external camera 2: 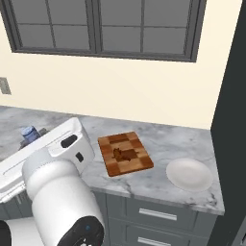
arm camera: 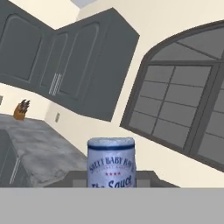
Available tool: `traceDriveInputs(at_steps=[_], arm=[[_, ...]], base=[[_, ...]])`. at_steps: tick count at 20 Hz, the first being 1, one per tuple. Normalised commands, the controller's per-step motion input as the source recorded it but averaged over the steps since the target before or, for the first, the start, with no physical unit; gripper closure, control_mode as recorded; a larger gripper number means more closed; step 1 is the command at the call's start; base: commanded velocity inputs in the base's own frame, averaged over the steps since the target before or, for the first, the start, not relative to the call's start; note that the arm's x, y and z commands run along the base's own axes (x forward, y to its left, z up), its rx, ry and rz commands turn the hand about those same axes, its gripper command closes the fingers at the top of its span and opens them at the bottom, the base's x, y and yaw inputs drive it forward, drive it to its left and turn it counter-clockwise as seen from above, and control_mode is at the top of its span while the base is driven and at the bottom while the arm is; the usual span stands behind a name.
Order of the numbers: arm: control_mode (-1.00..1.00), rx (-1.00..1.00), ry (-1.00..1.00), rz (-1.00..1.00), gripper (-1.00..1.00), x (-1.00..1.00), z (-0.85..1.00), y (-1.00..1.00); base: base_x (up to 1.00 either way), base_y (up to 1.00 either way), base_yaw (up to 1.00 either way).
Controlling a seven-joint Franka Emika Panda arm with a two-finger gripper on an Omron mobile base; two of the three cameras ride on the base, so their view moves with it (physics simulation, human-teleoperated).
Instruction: Pick the chicken drumstick from the plate and place it on the cutting board. Then pick the condiment bottle from the cabinet and place it next to the cutting board.
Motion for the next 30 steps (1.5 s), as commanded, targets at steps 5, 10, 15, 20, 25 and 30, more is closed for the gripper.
traceDriveInputs(at_steps=[5, 10, 15, 20, 25, 30], arm=[[-1.00, 0.11, -0.01, 0.00, 1.00, 0.08, -0.40, 0.35], [-1.00, 0.09, 0.00, 0.00, 1.00, 0.12, -0.38, 0.51], [-1.00, 0.04, 0.00, 0.00, 1.00, 0.06, -0.34, 0.57], [-1.00, 0.01, -0.02, 0.00, 1.00, 0.03, -0.29, 0.59], [-1.00, 0.01, -0.05, 0.00, 1.00, 0.04, -0.21, 0.60], [-1.00, 0.05, -0.07, 0.00, 1.00, 0.01, -0.17, 0.59]], base=[[0.00, 0.00, 0.00], [0.00, 0.00, 0.00], [0.00, 0.00, 0.00], [0.00, 0.00, 0.00], [0.00, 0.00, 0.00], [0.00, 0.00, 0.00]])
